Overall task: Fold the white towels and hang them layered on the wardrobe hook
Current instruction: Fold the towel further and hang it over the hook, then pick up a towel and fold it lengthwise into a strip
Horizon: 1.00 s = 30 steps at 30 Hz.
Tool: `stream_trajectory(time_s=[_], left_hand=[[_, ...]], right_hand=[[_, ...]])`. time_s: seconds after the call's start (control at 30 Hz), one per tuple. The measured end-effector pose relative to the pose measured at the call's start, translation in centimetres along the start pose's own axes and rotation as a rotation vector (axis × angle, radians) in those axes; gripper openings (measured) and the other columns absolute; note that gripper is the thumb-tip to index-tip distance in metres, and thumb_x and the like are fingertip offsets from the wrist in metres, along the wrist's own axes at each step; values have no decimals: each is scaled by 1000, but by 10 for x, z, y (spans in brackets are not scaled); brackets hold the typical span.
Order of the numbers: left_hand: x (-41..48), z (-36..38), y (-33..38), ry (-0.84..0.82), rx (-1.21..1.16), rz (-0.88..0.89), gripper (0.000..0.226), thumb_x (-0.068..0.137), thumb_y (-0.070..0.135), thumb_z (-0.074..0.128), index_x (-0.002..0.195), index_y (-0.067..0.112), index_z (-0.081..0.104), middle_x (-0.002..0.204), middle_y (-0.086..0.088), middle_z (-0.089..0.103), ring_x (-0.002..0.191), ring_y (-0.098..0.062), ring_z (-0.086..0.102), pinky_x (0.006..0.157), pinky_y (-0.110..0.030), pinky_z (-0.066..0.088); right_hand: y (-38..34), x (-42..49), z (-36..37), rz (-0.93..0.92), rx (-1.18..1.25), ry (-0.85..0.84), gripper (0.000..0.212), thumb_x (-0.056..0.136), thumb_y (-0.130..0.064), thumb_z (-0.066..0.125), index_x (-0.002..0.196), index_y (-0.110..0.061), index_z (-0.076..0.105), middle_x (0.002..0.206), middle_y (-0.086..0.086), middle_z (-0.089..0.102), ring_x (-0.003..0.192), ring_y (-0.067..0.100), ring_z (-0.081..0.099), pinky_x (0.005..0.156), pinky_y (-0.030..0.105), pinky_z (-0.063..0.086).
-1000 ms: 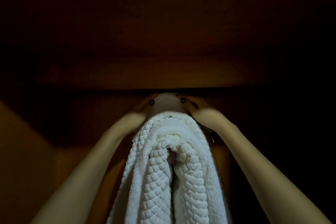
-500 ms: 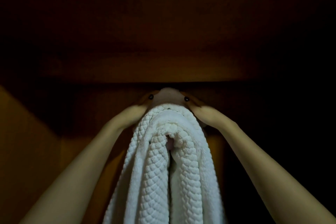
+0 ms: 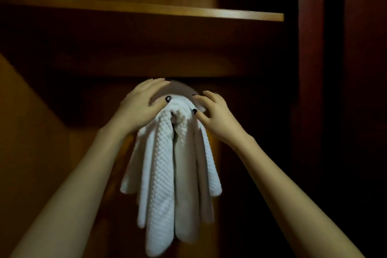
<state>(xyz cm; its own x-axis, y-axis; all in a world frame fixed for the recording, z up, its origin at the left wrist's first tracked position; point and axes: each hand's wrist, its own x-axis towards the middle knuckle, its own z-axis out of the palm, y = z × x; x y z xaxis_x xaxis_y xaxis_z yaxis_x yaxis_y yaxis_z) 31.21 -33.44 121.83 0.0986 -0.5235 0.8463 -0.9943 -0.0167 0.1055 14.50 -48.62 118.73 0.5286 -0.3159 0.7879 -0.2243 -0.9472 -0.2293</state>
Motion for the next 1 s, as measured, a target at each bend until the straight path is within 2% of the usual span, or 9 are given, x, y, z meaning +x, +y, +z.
stream_trajectory(time_s=[0.2,0.37,0.6,0.77,1.0], left_hand=[[-112,37,77,-7,-61,115,47,93,37,51,137,22,53,150,3,44,143,-17,34,116,-49,28],[-174,105,170,-205,-230,187,48,96,29,58,143,22,48,153,1,40,146,-20,28,116,-54,24],[-247,193,338,-466,-383,434,57,94,39,54,147,29,36,161,7,19,150,-15,10,119,-48,15],[-285,247,474,-600,-465,665,65,93,40,52,151,30,26,162,6,16,150,-15,7,119,-49,13],[-339,312,657,-792,-505,840,65,96,39,52,153,27,23,163,5,10,151,-19,2,120,-55,13]], right_hand=[[-12,-159,-31,138,-101,-46,53,98,-29,54,148,-23,39,158,7,27,149,29,14,120,47,20],[8,-291,-80,396,-173,-94,55,99,-29,54,151,-24,34,159,6,26,149,24,17,120,46,24],[53,-476,-175,828,-439,-184,63,97,-33,55,153,-24,26,160,11,21,150,29,13,119,47,22],[78,-593,-270,1134,-597,-248,65,97,-34,55,153,-21,26,159,14,23,148,34,14,117,51,24],[106,-740,-386,1397,-679,-364,67,97,-33,54,154,-21,23,158,16,23,148,36,12,116,52,23]])
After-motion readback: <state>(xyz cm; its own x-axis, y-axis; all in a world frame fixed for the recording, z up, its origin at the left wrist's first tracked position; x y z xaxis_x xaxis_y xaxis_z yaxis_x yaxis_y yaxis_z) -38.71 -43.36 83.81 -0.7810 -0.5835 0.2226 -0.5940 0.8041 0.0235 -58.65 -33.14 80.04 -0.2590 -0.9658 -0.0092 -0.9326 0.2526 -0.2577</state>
